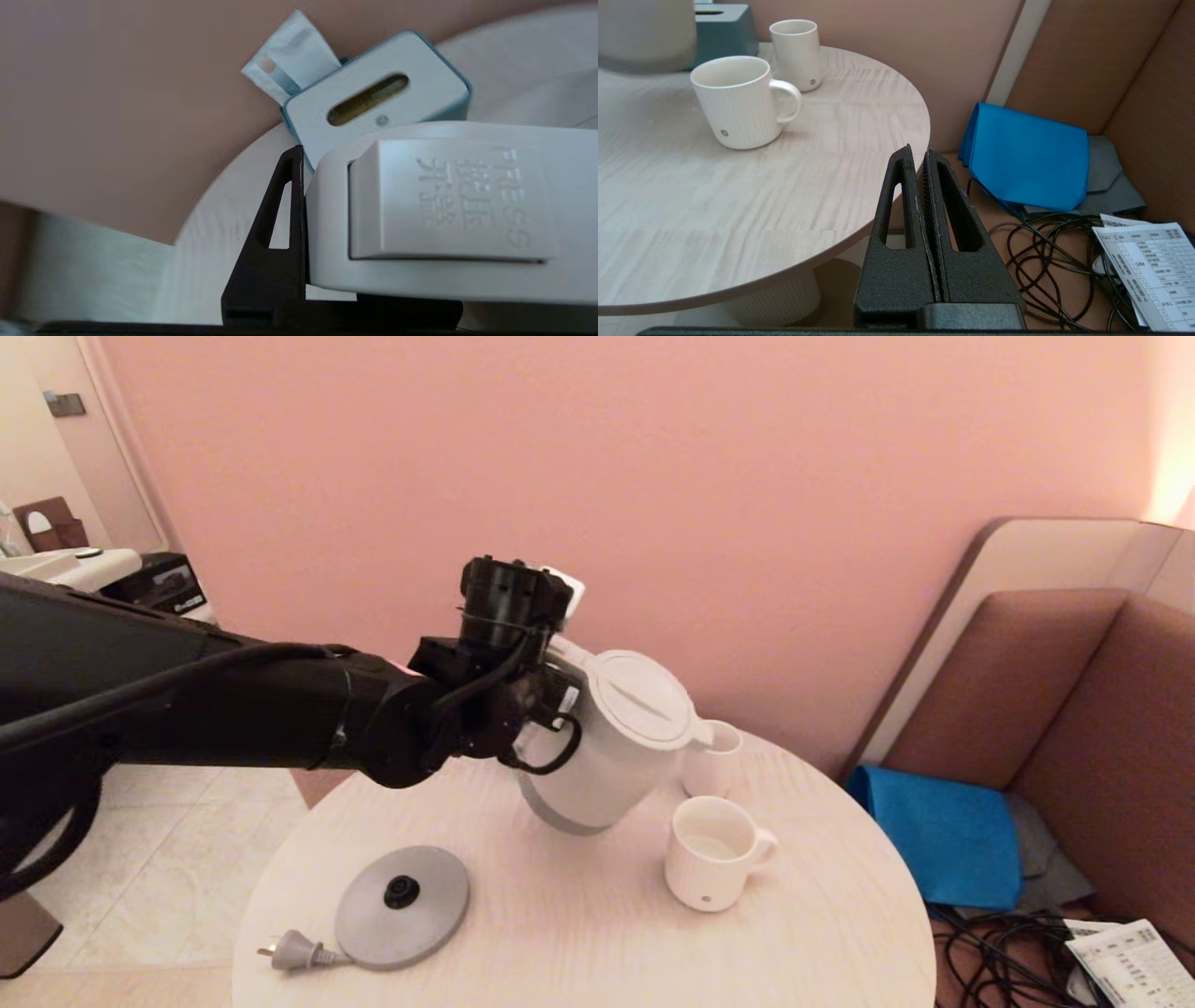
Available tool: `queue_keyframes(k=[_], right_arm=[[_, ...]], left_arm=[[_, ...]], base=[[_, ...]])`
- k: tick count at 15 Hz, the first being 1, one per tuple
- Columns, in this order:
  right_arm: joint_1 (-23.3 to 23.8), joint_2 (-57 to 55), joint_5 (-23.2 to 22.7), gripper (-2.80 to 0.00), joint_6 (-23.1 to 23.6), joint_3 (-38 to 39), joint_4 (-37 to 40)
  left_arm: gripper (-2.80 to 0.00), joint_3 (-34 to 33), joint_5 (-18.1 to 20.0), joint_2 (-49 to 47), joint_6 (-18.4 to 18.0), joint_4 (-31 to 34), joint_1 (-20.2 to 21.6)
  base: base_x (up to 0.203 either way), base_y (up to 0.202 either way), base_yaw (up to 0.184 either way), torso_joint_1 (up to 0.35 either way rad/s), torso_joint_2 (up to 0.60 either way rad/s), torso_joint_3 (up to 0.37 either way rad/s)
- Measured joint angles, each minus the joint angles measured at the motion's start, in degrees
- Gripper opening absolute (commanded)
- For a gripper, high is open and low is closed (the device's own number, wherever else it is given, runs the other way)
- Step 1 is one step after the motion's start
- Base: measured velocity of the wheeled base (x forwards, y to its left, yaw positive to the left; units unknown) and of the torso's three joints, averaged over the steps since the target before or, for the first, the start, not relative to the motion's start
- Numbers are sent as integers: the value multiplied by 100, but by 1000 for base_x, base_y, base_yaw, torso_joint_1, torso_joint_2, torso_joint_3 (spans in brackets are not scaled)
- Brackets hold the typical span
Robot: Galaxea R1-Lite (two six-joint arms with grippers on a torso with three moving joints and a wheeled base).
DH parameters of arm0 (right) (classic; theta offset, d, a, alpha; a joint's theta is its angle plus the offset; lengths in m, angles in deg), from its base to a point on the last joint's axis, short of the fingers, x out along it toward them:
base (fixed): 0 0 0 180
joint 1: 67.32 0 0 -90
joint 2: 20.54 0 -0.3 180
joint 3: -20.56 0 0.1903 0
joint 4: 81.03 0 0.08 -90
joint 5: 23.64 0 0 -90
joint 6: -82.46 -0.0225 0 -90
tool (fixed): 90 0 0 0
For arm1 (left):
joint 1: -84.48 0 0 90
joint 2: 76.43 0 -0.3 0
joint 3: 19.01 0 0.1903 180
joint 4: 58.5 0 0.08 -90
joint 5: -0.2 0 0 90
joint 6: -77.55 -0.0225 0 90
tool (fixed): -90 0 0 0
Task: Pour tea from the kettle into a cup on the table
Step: Put down the kettle on the table
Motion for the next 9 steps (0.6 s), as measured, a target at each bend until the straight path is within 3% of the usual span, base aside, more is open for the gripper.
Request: queue_keyframes(k=[4,9], right_arm=[[0,0,0,-280,-2,0,0],[0,0,0,-280,0,0,-1]], left_arm=[[-280,-253,140,363,1252,-16,519],[-280,-1455,560,1126,2183,-20,929]], base=[[0,0,0,0,0,0],[0,0,0,0,0,0]])
